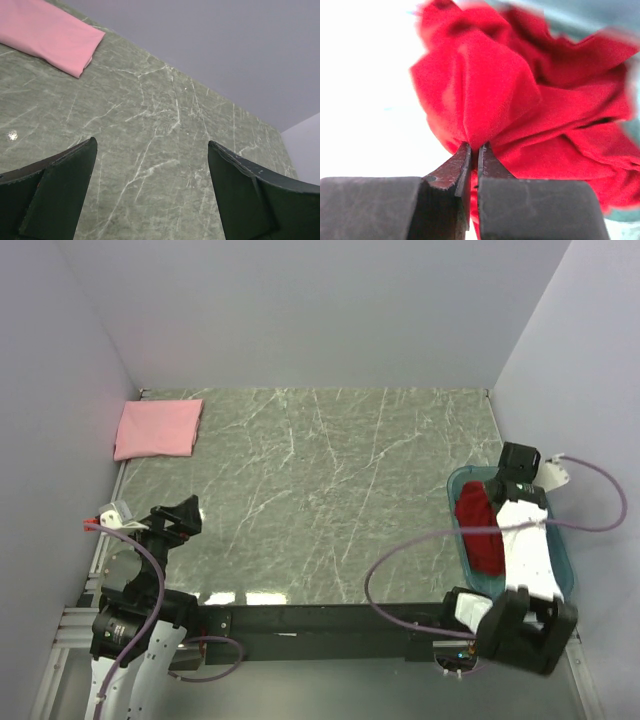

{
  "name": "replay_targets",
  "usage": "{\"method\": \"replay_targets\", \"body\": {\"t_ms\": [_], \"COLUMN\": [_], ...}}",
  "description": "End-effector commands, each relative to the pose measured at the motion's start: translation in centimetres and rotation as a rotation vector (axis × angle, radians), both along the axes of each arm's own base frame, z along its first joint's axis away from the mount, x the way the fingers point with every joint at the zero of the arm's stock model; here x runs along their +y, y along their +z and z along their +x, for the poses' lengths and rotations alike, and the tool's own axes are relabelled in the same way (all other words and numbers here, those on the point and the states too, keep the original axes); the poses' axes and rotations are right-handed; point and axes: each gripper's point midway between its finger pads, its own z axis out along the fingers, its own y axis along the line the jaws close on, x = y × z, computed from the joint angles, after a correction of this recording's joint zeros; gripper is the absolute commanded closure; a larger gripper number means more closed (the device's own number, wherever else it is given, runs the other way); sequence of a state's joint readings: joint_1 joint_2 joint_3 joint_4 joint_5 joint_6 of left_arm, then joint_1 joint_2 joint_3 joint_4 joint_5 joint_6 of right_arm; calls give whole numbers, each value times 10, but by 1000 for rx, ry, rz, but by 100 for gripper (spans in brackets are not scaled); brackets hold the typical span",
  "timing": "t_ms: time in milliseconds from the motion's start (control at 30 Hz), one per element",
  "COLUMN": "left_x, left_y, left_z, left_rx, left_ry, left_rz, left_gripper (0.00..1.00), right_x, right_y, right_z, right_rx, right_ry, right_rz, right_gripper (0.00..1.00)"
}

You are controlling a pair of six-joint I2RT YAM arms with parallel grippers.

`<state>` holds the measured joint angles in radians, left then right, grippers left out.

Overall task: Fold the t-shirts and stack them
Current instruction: Grab the tshirt from the pile, then move the tshirt to the center of the board

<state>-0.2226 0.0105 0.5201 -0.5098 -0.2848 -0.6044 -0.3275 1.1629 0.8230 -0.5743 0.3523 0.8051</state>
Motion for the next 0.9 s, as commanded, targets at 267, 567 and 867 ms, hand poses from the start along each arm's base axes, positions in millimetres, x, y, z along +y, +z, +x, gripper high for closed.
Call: {"method": "replay_targets", "body": {"t_ms": [267, 567, 867], "left_x": [-4, -4, -7], "left_y": [6, 1, -9], "left_z": [3, 5, 19], "left_rx": [-19, 11, 82], "left_ry": [-18, -13, -11], "left_rz": [6, 9, 19], "left_gripper": [2, 3, 1], "right_x": [117, 305, 427], "right_y": [294, 316, 142], "right_z": [47, 37, -16], "right_rx": [-678, -777, -304], "right_ry": [585, 1274, 1591], "right_rz": [-264, -49, 120], "right_gripper": [100, 100, 32]}}
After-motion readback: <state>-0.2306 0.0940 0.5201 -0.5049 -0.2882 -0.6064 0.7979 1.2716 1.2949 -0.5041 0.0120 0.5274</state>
